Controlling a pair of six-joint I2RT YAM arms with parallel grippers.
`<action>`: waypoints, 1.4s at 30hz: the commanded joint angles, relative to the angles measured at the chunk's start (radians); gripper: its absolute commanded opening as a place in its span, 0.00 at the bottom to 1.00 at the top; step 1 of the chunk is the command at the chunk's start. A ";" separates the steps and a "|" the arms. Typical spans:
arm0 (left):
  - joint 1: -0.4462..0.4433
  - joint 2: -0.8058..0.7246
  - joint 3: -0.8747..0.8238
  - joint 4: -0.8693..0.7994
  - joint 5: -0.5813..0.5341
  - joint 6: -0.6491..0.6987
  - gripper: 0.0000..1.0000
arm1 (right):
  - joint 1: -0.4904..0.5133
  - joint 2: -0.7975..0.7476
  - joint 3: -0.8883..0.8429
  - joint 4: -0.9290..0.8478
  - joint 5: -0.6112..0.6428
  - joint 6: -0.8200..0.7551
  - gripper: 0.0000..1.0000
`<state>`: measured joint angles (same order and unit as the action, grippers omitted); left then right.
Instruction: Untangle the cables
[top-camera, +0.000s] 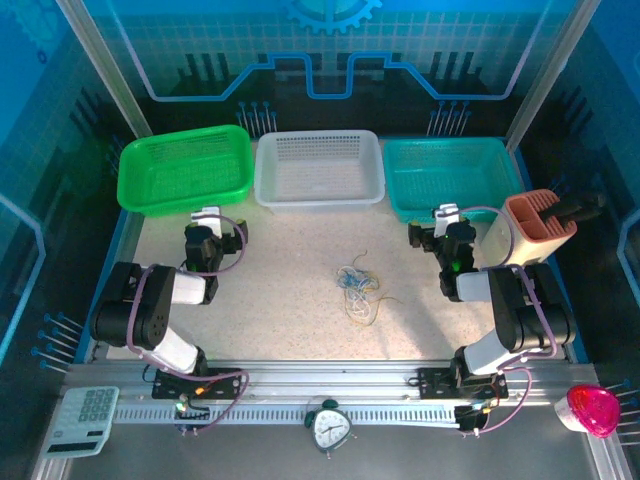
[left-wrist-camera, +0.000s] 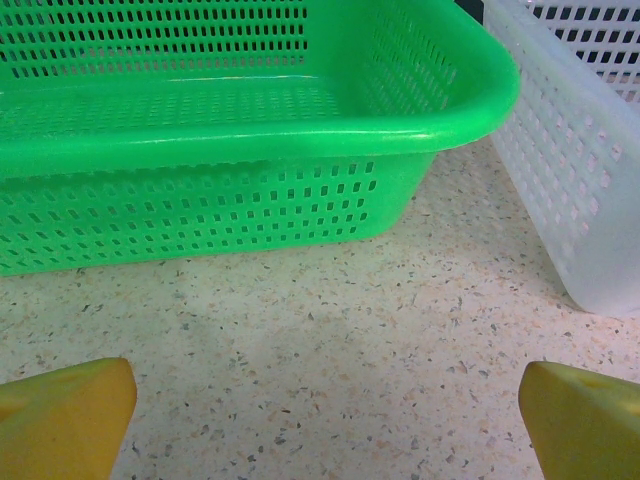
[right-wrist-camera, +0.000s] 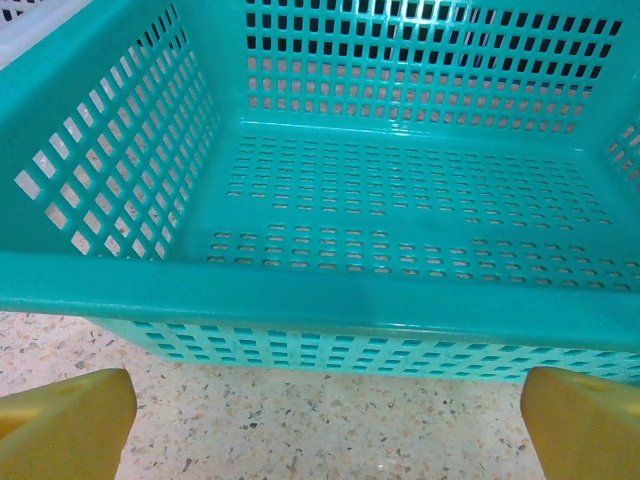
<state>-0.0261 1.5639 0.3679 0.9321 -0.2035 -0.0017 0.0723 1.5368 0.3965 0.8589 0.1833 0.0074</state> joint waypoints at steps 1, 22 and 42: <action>0.006 -0.010 0.004 0.017 0.016 -0.017 0.99 | 0.004 -0.001 -0.006 0.040 0.007 0.013 1.00; 0.005 -0.079 -0.012 -0.010 0.056 -0.002 0.99 | 0.009 -0.205 0.028 -0.182 0.037 0.019 1.00; -0.036 -0.673 0.284 -0.838 0.129 -0.316 0.99 | 0.056 -0.647 0.343 -1.072 -0.315 0.490 1.00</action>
<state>-0.0406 0.9428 0.6098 0.2787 -0.1577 -0.2203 0.0879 0.9005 0.6785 -0.0227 -0.0097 0.4507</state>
